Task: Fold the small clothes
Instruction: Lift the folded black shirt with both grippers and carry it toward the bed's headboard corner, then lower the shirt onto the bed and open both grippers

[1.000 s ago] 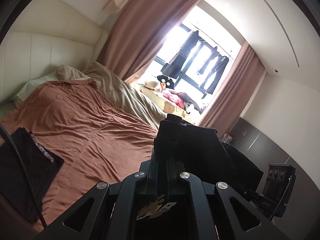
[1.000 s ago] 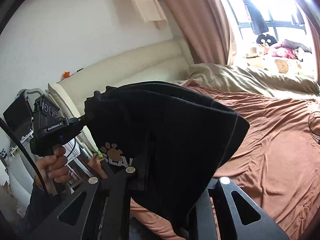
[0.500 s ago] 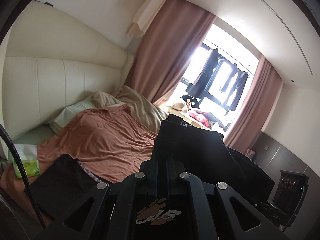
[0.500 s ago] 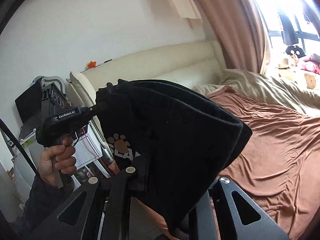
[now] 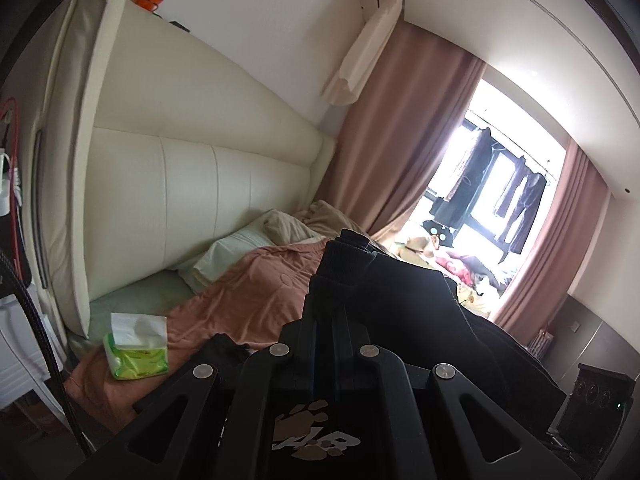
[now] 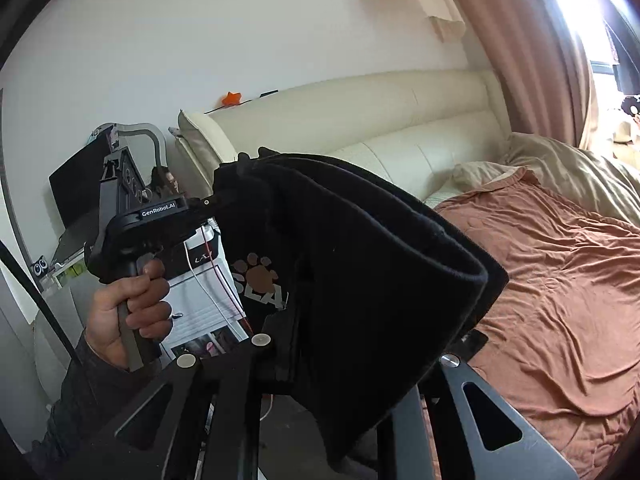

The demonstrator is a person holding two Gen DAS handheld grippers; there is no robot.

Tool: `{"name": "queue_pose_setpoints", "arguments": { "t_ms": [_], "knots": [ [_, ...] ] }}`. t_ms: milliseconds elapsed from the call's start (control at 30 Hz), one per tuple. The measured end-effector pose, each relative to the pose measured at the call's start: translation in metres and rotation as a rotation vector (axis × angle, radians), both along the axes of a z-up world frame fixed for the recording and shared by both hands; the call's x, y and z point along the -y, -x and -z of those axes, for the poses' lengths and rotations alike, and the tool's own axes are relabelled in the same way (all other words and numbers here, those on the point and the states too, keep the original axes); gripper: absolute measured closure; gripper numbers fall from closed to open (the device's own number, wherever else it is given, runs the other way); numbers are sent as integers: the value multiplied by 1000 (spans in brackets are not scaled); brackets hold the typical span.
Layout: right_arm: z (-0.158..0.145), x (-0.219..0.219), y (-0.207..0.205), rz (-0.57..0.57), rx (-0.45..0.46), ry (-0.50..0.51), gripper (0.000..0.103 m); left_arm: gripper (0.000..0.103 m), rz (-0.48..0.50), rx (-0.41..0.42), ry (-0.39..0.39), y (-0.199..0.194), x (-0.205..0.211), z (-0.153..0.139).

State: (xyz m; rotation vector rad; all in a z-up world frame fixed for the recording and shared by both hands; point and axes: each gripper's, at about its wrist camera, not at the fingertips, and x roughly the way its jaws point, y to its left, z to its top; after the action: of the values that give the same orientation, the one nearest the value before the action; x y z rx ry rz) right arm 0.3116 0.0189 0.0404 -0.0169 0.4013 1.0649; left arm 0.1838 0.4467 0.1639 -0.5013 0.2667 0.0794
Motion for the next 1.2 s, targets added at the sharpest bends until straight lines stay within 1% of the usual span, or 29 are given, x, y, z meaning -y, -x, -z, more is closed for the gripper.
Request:
{"name": "queue_pose_setpoints", "arguments": {
  "t_ms": [233, 267, 400, 567, 667, 733, 767, 867, 933, 1033, 1167, 1200],
  "knots": [
    [17, -24, -16, -33, -40, 26, 92, 98, -72, -26, 7, 2, -44, 16],
    [19, -25, -20, 9, -29, 29, 92, 98, -81, -29, 7, 1, -50, 19],
    [28, -34, -40, -8, -46, 42, 92, 98, -106, -51, 10, -8, -67, 30],
    [46, -35, -87, 1, -80, 58, 92, 98, -134, -99, -11, -44, -80, 50],
    [56, -28, -121, 22, -92, 75, 92, 98, -129, -124, 7, -73, -89, 68],
    [58, -23, -135, 36, -101, 85, 92, 98, -127, -144, 21, -93, -94, 79],
    [58, -19, -145, 51, -104, 104, 92, 98, -121, -156, 19, -106, -94, 84],
    [59, -12, -170, 73, -125, 119, 92, 98, -109, -176, 8, -134, -95, 96],
    [60, -11, -181, 87, -135, 128, 92, 98, -111, -190, -2, -150, -96, 104],
    [66, -14, -198, 109, -152, 141, 91, 98, -105, -218, 14, -174, -99, 118],
    [76, -16, -228, 150, -172, 159, 91, 98, -114, -241, -1, -198, -101, 136],
    [79, -27, -229, 154, -179, 162, 91, 98, -112, -248, 2, -203, -102, 141]
  ]
}}
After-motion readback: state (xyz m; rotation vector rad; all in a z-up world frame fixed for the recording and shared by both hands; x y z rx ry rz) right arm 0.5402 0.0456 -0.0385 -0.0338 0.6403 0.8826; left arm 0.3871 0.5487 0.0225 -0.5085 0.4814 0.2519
